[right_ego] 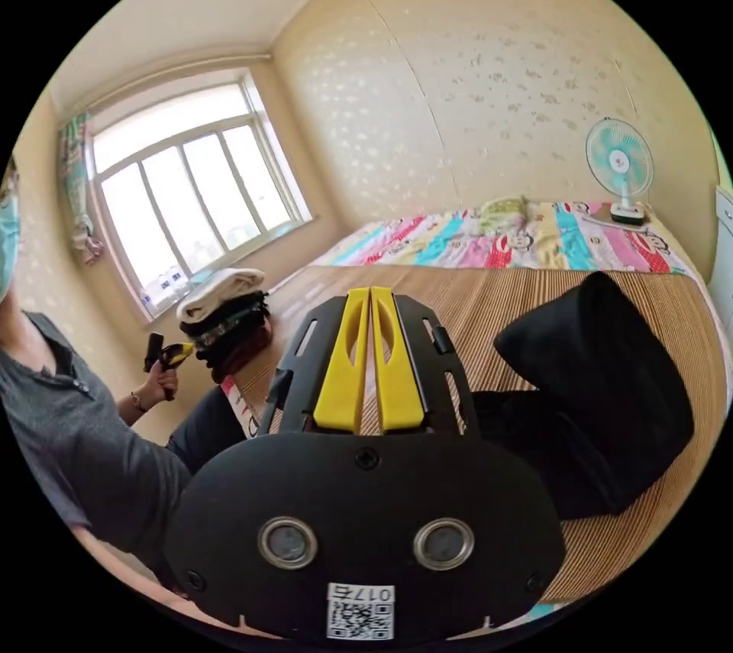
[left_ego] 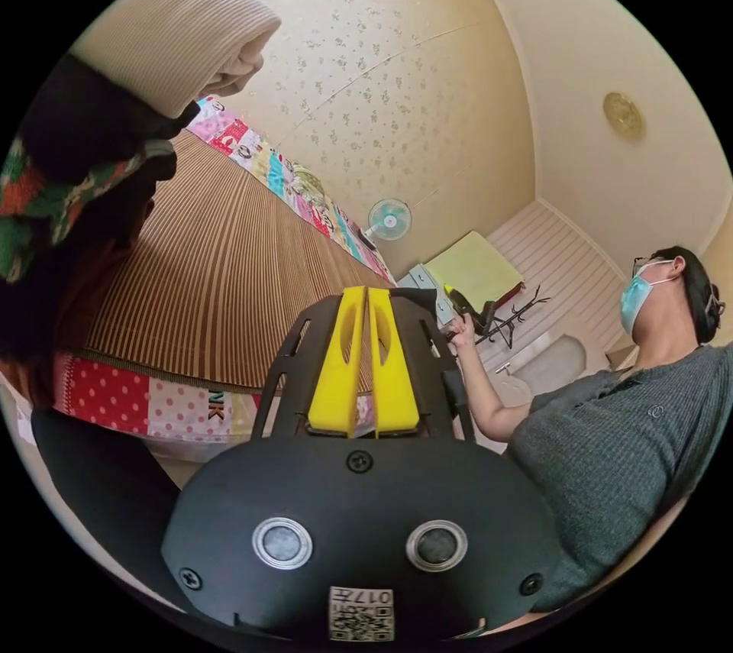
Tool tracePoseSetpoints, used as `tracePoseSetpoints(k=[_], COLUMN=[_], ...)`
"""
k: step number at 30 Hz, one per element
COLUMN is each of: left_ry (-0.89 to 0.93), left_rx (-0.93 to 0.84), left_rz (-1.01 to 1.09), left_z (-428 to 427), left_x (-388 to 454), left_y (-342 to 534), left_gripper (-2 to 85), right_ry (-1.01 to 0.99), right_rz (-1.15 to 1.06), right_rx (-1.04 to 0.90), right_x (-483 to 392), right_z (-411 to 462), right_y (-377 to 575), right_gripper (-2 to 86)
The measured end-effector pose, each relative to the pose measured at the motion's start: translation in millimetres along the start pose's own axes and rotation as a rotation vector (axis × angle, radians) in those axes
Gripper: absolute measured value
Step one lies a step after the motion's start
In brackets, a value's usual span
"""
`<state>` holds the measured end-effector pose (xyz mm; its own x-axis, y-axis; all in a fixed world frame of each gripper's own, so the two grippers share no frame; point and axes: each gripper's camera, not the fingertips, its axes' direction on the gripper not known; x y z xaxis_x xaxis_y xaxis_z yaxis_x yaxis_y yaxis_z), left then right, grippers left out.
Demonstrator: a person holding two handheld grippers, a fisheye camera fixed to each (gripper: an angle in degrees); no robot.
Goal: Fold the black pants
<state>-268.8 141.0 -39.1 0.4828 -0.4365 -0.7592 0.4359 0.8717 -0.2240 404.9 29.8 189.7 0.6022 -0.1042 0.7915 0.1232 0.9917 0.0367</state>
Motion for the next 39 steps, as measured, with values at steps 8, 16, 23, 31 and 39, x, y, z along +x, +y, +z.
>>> tracePoseSetpoints(k=[8,16,23,31,39], left_ry=[-0.090,-0.021,0.046,0.071,0.019], left_rx=[0.052,0.127,0.015,0.084,-0.004], left_rz=[-0.050,-0.183,-0.028,-0.018,0.034], left_z=[-69.1,-75.9,-28.3,-44.3,-33.9], left_x=[-40.9,-101.0,-91.4,-115.5,-134.8], left_y=[18.9,34.0,20.8,35.6,82.4], left_gripper=[-1.0,-1.0,-1.0,-1.0,-1.0], right_ry=[0.595,0.363,0.673,0.941,1.318], right_rz=[0.324,0.345,0.294,0.303,0.241], right_rx=[-0.081,-0.271,-0.359,-0.375,0.023], right_x=[-31.7,-32.7,-65.3,-113.5,-178.6], right_z=[38.4,88.5,153.2,170.9,36.3], right_y=[94.1,121.7,96.0,81.3,55.0], right_gripper=[7.2,14.9,13.2,5.6,2.2])
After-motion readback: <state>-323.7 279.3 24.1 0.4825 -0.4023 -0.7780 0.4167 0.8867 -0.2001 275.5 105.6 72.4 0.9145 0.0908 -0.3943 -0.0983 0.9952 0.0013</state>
